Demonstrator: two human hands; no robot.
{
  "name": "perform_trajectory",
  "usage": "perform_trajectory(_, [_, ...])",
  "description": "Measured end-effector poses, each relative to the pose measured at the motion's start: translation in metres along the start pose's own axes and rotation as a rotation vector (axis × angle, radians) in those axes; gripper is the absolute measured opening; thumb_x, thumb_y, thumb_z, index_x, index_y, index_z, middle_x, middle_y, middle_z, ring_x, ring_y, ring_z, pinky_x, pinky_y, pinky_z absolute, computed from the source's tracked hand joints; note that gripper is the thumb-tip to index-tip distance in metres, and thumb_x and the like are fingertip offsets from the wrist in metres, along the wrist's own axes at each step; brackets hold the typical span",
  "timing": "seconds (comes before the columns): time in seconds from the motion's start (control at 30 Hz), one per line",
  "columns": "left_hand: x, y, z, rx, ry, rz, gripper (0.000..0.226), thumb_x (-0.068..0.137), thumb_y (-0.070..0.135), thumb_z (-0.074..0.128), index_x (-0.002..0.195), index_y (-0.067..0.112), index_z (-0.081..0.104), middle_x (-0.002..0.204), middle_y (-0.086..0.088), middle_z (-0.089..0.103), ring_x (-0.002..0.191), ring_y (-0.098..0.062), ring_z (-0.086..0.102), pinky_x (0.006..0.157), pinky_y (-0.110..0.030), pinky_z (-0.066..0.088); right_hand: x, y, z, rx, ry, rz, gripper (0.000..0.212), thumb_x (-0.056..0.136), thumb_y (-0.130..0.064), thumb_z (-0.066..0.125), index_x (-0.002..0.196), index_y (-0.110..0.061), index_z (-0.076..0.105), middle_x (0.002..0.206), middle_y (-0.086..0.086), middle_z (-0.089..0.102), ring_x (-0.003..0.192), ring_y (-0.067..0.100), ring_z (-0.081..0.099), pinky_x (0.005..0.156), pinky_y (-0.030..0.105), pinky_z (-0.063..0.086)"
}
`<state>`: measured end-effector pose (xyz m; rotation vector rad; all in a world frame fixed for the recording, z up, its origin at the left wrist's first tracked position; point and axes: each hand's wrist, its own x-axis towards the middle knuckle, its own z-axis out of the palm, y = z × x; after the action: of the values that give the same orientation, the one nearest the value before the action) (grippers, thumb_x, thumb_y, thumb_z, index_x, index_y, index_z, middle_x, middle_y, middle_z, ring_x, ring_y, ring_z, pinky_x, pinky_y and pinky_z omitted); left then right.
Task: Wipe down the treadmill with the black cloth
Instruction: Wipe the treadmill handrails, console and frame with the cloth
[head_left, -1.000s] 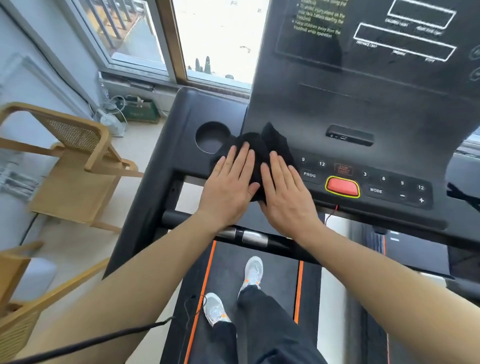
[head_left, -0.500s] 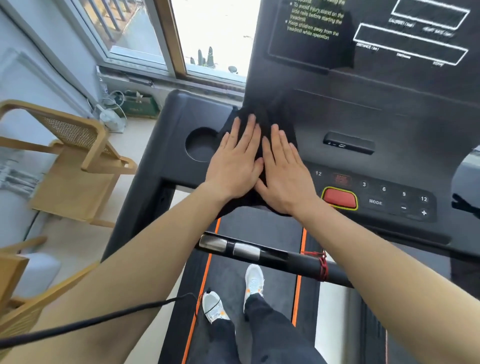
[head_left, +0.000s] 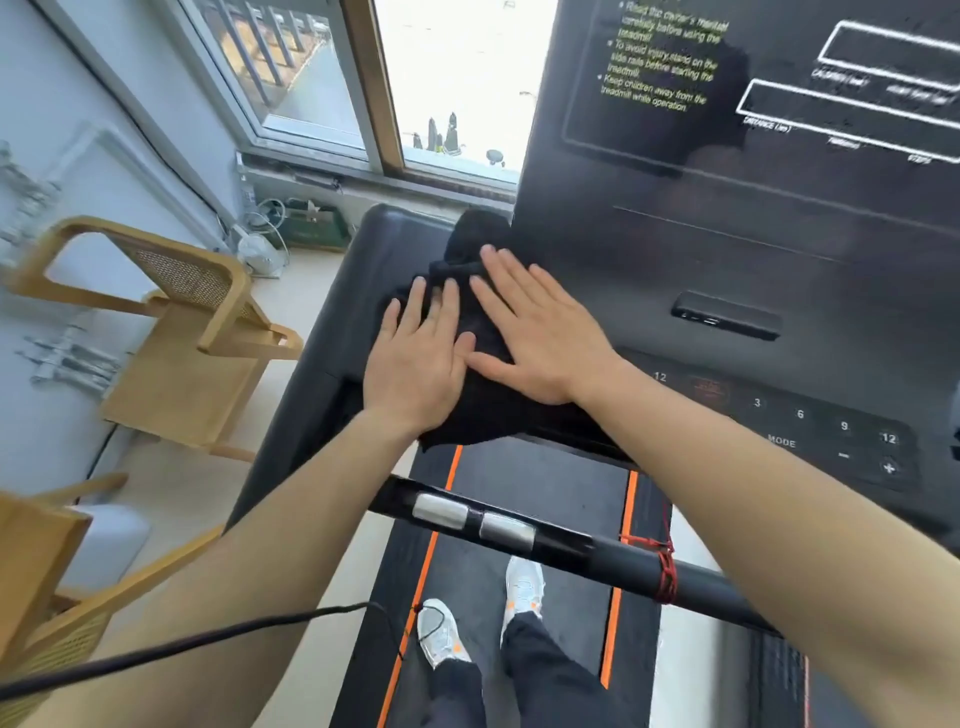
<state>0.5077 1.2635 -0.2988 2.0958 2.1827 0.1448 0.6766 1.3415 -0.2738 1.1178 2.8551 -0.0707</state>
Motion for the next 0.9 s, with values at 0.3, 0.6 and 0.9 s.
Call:
perform_trajectory(0.3, [0.02, 0.109, 0.004, 0.054, -0.037, 0.302, 0.067, 0.104, 0.046, 0.016, 0.159, 0.009, 0.011, 0.168, -0.01, -0.001, 0.155, -0.031, -0.003, 0.125, -0.048, 0.01, -0.126, 0.026, 0.016, 0.12, 0.013, 0.426, 0.072, 0.101, -0.055, 0.021, 0.16, -0.013, 0.01, 0.167, 0.014, -0.004, 0.155, 0.026, -0.003, 0.125, 0.042, 0.009])
perform_trajectory(0.6, [0.025, 0.077, -0.003, 0.104, -0.036, 0.21, 0.063, 0.105, 0.041, 0.018, 0.156, 0.006, 0.024, 0.166, -0.013, 0.018, 0.154, -0.029, 0.01, 0.122, -0.048, 0.018, -0.079, 0.028, 0.008, 0.132, 0.013, 0.207, 0.069, 0.104, -0.048, 0.027, 0.159, -0.009, 0.014, 0.167, 0.016, -0.003, 0.154, 0.027, -0.004, 0.125, 0.043, 0.007])
perform_trajectory(0.9, [0.017, 0.159, 0.011, 0.092, -0.029, 0.304, 0.069, 0.1, 0.046, 0.02, 0.153, 0.004, 0.031, 0.165, -0.018, 0.019, 0.153, -0.034, 0.011, 0.122, -0.049, 0.019, -0.159, 0.088, 0.016, 0.101, -0.027, 0.22, 0.076, 0.099, -0.058, 0.021, 0.159, -0.012, 0.015, 0.167, 0.013, 0.003, 0.155, 0.024, 0.001, 0.125, 0.042, 0.011])
